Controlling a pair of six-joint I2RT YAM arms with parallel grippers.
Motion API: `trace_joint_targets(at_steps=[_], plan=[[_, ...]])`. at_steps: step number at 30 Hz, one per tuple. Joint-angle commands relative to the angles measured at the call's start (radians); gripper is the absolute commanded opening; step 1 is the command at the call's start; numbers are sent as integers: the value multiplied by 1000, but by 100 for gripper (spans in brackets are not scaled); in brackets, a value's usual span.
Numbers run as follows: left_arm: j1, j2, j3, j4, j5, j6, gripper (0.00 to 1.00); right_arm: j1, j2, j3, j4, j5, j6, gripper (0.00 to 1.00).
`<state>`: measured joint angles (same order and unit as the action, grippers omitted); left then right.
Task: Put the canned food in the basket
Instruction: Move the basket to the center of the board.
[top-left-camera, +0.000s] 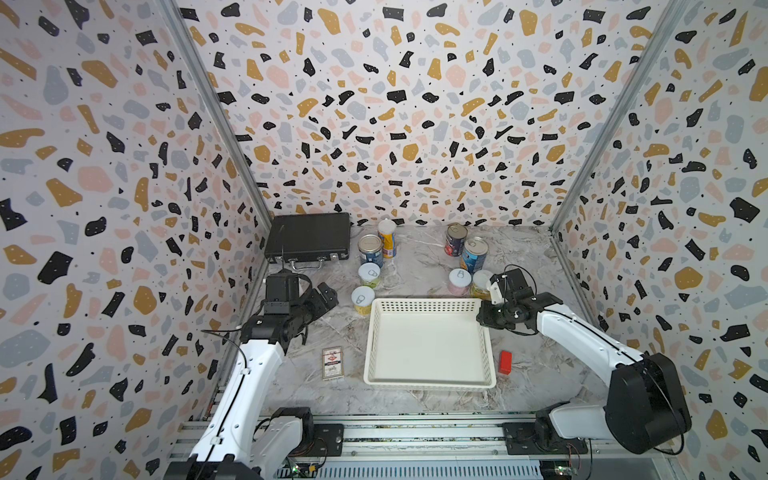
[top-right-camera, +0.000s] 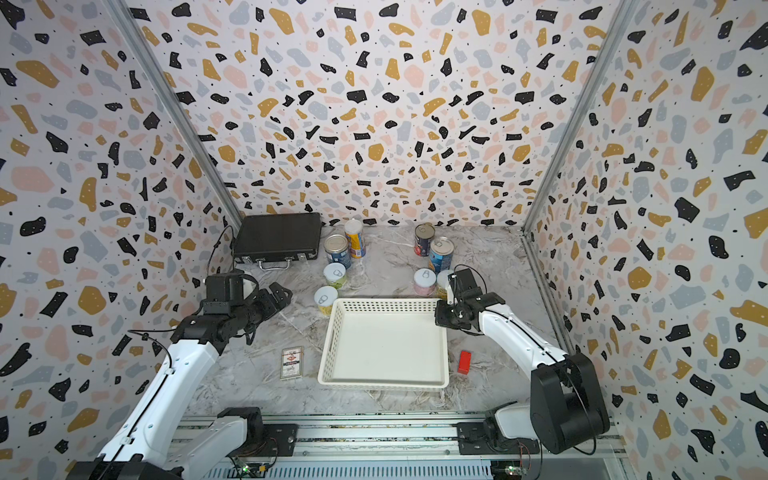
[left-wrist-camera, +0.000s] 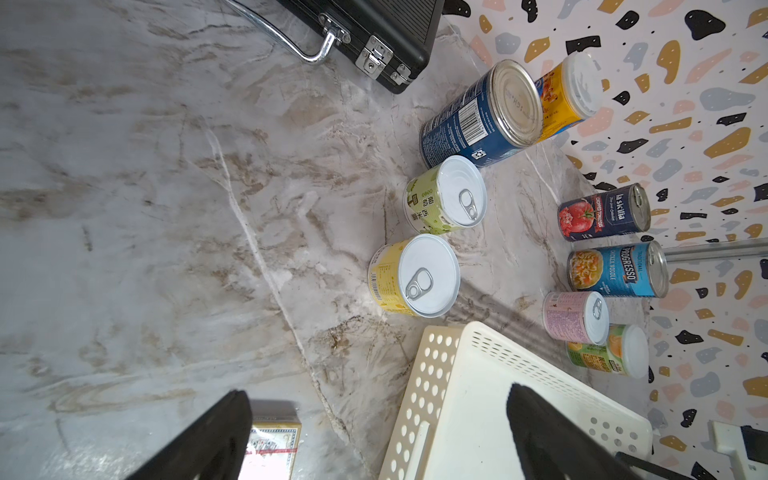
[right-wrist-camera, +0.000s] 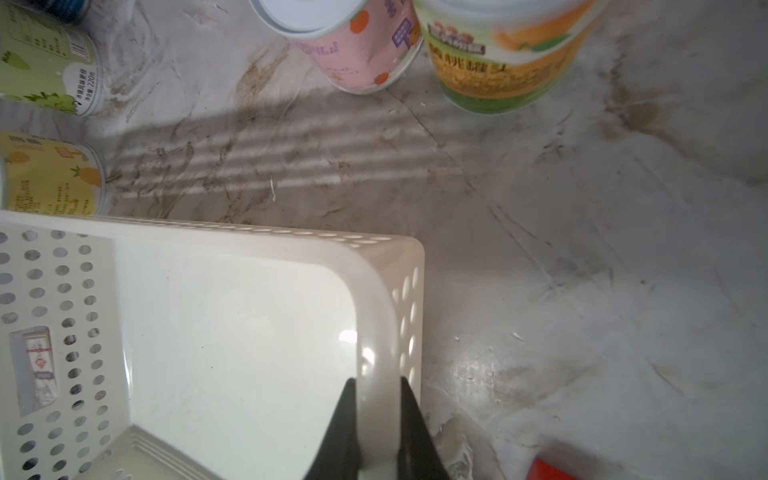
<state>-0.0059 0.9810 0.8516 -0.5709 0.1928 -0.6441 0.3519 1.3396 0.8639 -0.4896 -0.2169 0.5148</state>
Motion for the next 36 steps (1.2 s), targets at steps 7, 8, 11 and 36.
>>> trace_joint_targets(at_steps=[7,8,11,36], plan=[[4,-1,35,1,-7,9,100,8,-80,-85,27,-75,31,5],[4,0,36,2,-6,9,100,9,-87,-92,28,-72,30,5],[4,-1,35,2,-7,9,100,9,-105,-104,39,-74,34,6],[4,15,35,-2,-6,-1,100,27,-116,-26,13,4,-3,61]])
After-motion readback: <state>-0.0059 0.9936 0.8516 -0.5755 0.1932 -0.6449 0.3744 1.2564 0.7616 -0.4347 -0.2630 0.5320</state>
